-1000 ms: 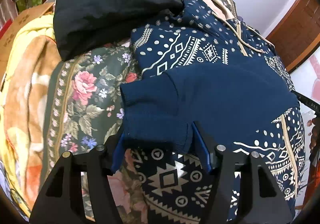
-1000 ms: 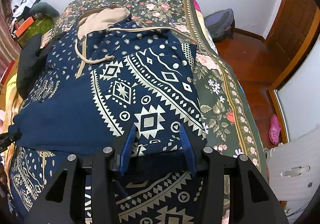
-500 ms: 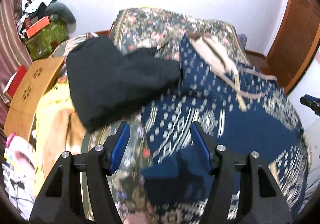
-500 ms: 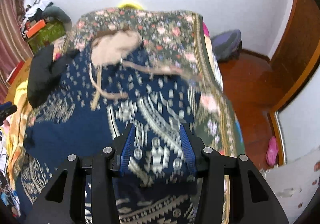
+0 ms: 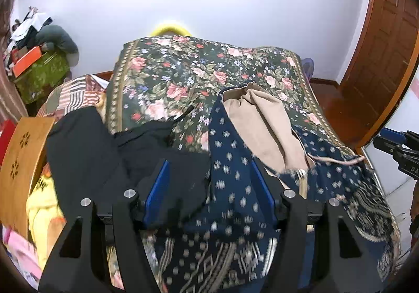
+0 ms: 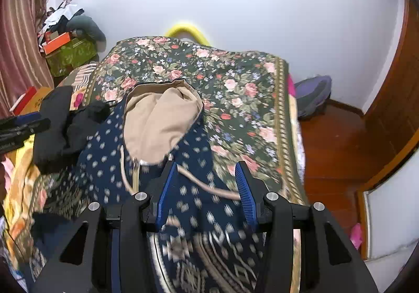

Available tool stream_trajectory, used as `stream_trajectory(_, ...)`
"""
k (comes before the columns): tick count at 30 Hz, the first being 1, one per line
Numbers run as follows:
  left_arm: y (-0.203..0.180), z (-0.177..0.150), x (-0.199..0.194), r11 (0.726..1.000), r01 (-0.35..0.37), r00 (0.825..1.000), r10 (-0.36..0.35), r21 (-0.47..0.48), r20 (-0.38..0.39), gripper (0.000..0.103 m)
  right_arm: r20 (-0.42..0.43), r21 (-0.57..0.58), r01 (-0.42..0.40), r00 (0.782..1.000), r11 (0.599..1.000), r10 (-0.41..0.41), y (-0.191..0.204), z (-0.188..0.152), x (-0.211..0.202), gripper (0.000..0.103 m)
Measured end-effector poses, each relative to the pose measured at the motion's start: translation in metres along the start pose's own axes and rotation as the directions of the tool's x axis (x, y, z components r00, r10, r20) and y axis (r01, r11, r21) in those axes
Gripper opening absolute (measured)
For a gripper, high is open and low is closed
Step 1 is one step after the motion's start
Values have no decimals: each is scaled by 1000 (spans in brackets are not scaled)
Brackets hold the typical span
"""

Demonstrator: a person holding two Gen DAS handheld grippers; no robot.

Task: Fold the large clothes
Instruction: 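Grasp the hood edge with the right tool while the left tool grasps the hood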

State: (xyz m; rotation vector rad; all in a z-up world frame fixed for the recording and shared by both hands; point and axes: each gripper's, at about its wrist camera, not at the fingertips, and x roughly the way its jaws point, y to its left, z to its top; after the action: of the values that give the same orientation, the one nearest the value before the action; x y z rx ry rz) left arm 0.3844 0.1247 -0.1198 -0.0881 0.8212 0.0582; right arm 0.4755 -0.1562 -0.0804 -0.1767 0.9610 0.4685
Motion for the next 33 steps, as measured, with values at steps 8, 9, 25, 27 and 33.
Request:
stream_trajectory(8, -5, 25, 88, 999, 18, 997, -21, -39, -79, 62, -140, 144, -72, 986, 987, 92, -7, 35, 98, 42)
stream_trajectory(9, -5, 27, 97, 999, 16, 996, -21, -50, -90, 62, -156, 152, -73, 983, 986, 96, -7, 35, 106, 42)
stream_trajectory(25, 6, 27, 171, 956, 159, 962, -206, -247, -178, 12, -296, 386, -139, 918, 912, 265, -34, 20, 189, 11)
stream_trajectory(27, 1, 28, 160, 964, 149, 966, -189, -219, -177, 11, -276, 351, -137, 930, 926, 242, -32, 19, 172, 10)
stream_trajectory(33, -10, 30, 91, 975, 176, 975, -192, -136, -111, 10, -141, 224, -168, 969, 960, 203, -26, 23, 74, 9)
